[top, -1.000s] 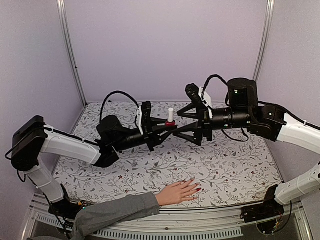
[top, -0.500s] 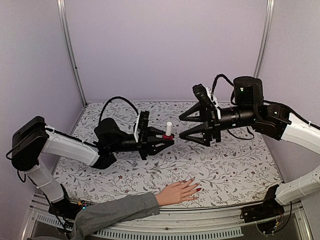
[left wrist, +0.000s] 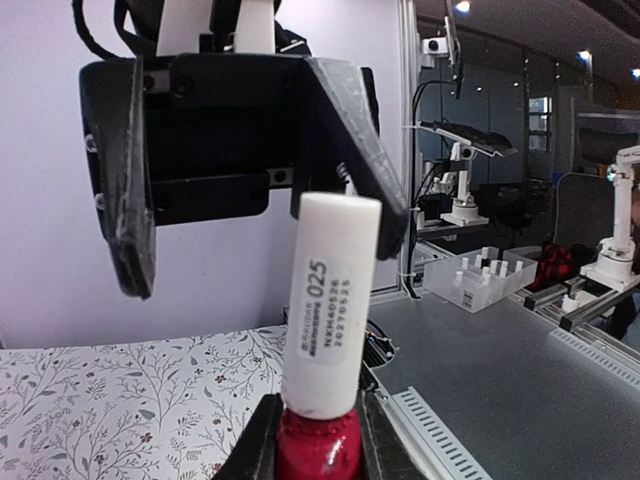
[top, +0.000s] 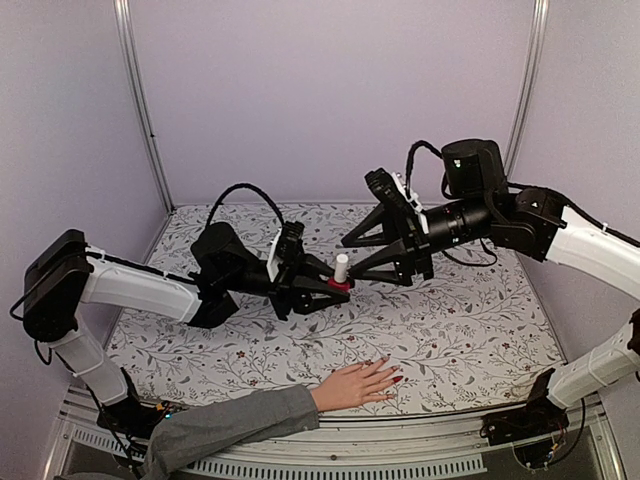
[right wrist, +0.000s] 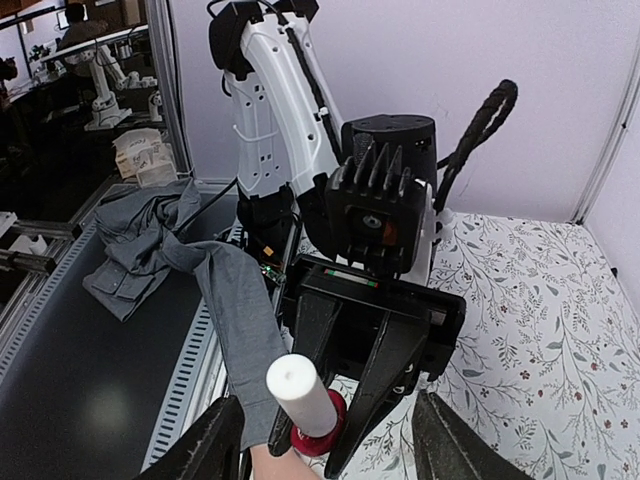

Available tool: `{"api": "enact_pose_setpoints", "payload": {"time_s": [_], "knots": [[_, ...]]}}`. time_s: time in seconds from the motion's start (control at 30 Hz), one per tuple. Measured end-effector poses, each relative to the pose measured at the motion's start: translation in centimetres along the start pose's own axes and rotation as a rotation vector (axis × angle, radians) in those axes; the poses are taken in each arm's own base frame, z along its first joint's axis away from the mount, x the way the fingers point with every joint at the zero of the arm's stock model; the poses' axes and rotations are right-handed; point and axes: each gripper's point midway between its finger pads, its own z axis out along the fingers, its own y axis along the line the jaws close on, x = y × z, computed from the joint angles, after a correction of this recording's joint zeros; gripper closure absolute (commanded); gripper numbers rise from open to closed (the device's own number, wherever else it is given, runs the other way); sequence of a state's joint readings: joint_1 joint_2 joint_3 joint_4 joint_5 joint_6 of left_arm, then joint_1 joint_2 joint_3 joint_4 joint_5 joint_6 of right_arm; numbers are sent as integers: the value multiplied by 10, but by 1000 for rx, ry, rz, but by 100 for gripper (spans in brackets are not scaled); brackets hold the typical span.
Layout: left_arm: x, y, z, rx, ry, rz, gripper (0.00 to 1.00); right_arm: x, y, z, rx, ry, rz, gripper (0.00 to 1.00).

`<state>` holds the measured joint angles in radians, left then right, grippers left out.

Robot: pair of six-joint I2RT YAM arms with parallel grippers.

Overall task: Paint the nails
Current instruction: Screw the nail polish bottle.

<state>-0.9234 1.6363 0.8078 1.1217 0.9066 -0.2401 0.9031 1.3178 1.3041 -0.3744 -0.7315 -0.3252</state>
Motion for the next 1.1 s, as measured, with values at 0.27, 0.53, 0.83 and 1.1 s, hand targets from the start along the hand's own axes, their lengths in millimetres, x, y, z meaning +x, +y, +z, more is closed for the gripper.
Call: {"api": "enact_pose_setpoints", "payload": {"time_s": [0.27, 0.53, 0.83, 1.1], "knots": [[-5, -7, 3, 50, 1, -9, 100, -4, 7, 16, -63, 17, -25, 67], [-5, -10, 3, 69, -3, -36, 100, 6, 16, 28, -94, 51, -40, 93], [-7, -7, 2, 44, -19, -43, 100, 5, 12, 28, -70, 56, -53, 100], [-10, 12, -3, -90, -44, -23, 100, 5, -4, 28, 20, 57, -48, 100]]}}
